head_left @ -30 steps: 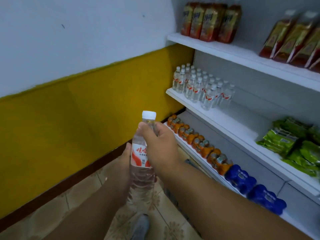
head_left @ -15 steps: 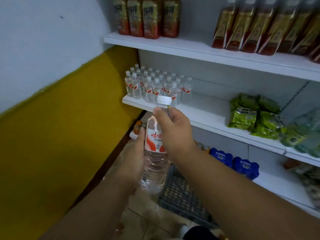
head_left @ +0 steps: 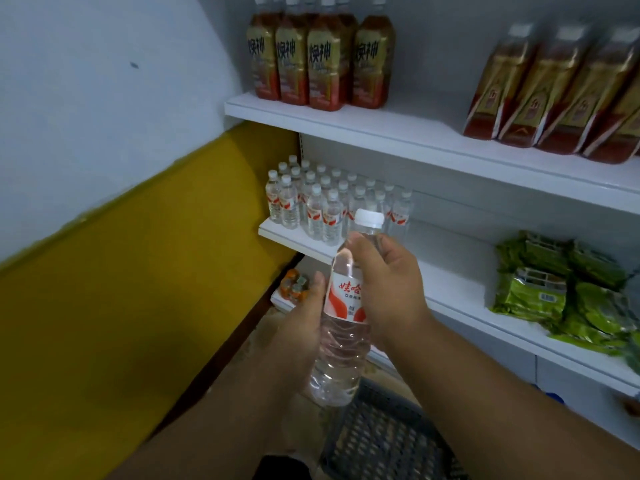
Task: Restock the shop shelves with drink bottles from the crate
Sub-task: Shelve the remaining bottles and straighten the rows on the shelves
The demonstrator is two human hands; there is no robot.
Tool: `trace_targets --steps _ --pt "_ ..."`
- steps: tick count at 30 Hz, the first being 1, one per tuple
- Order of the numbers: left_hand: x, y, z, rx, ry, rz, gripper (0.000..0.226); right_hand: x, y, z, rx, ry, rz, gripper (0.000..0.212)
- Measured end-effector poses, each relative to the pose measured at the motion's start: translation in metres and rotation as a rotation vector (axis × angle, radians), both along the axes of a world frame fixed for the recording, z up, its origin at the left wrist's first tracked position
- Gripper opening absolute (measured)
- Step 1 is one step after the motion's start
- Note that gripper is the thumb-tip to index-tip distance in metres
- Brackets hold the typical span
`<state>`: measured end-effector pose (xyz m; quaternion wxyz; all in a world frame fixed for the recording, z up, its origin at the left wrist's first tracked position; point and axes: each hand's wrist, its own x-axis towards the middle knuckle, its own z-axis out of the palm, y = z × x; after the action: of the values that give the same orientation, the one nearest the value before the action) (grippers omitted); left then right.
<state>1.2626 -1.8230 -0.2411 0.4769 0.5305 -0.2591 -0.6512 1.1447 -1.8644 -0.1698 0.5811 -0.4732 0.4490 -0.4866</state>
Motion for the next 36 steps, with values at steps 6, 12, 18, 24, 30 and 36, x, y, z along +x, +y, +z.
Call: trace_targets --steps 6,12,18,24,30,36 --pt "0.026 -0.023 -0.03 -0.194 -0.403 0.088 0.06 0.036 -0.043 -0.021 0.006 0.06 -0.004 0.019" --pt "0.074 -0.078 -0.035 -0.24 -0.629 -0.02 0.083 0.089 -0.103 -0.038 -0.012 0.186 0.088 0.013" --pt "0.144 -0.188 -0.053 -0.197 -0.673 0.051 0.077 0.158 -0.21 -0.05 -0.074 0.468 0.194 0.009" --pt "0.204 -0.285 -0.112 -0.152 -0.75 0.09 0.053 0.216 -0.314 -0.083 -0.166 0.999 0.218 0.039" --pt "0.238 -0.356 -0.177 -0.123 -0.84 0.053 0.045 0.254 -0.4 -0.119 -0.302 1.32 0.439 0.036" --pt "0.25 -0.41 -0.214 0.028 -0.878 0.077 0.067 0.28 -0.446 -0.153 -0.343 1.503 0.52 0.044"
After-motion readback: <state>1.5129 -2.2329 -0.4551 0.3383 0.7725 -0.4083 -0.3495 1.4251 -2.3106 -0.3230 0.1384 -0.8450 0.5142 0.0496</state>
